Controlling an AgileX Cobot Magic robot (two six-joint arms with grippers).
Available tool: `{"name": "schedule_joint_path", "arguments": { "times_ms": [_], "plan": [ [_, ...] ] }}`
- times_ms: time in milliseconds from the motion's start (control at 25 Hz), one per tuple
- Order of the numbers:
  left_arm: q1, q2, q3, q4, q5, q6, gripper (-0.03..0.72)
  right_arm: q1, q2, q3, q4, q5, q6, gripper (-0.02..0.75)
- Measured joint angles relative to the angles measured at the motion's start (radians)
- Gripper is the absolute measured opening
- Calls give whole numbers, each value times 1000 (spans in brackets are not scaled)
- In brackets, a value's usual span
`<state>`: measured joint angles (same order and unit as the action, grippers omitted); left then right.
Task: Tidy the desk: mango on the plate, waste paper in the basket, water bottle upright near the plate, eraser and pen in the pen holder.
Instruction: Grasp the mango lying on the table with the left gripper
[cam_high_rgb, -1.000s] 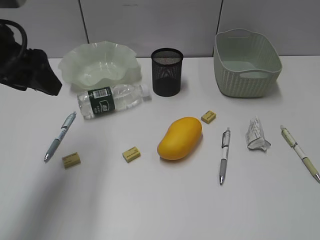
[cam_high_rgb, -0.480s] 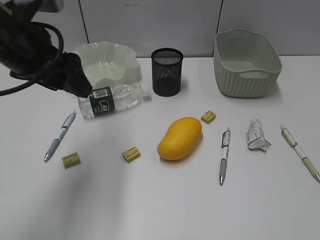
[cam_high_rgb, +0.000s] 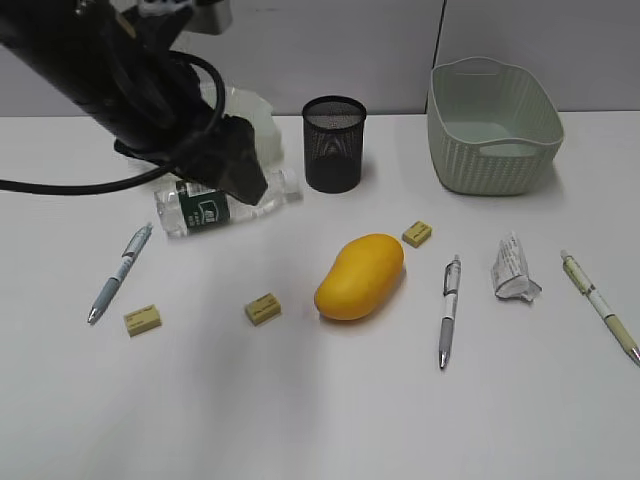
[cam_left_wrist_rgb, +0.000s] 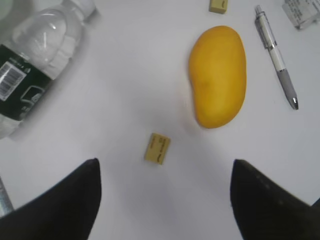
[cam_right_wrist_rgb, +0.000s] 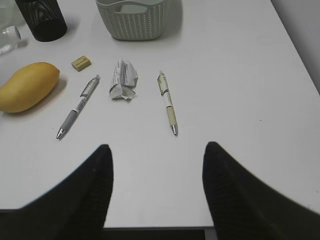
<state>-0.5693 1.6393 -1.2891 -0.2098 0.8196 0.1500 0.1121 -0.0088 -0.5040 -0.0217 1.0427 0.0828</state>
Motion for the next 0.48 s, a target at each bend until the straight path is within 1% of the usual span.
{"name": "schedule_joint_path", "arguments": {
  "times_ms": [280, 480],
  "plan": [
    [-74, 70, -31, -1, -15, 0, 611, 0, 0, 0, 0, 0, 0, 459],
    [-105, 106, -31, -13, -31, 0, 611, 0, 0, 0, 0, 0, 0, 459]
  ]
}}
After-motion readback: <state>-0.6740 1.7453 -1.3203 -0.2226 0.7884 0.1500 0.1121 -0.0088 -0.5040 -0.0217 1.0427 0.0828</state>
